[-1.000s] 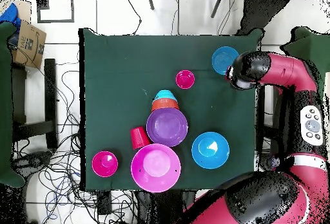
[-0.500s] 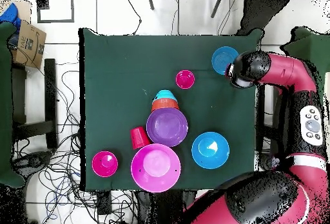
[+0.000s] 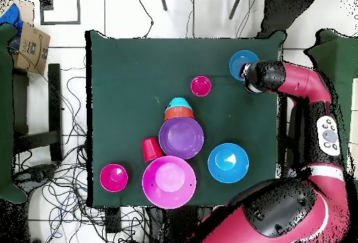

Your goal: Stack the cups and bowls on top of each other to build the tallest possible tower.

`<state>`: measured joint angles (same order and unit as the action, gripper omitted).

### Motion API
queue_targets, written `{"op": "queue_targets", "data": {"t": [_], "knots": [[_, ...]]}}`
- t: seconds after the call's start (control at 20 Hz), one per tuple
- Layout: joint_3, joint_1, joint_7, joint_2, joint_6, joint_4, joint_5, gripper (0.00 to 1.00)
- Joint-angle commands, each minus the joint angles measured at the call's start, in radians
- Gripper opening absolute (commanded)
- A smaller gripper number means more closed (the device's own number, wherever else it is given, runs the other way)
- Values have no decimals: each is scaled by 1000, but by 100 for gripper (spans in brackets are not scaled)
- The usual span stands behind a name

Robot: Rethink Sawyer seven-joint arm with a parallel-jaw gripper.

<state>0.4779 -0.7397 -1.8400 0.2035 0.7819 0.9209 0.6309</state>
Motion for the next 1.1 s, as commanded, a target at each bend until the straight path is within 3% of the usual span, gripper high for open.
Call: {"op": "queue_targets", "data": {"t": [0.05,0.3,0.6,0.8,1.1], "knots": [[-82,55,-321,-70,-12,-22,-87,100],[-106,81,-304,-146,108,-156,-139,100],[-135,104,-293,-161,184,-195,-178,100],[-147,117,-255,-181,160,-224,-178,100],[-189,138,-276,-179,109,-197,-177,100]]}}
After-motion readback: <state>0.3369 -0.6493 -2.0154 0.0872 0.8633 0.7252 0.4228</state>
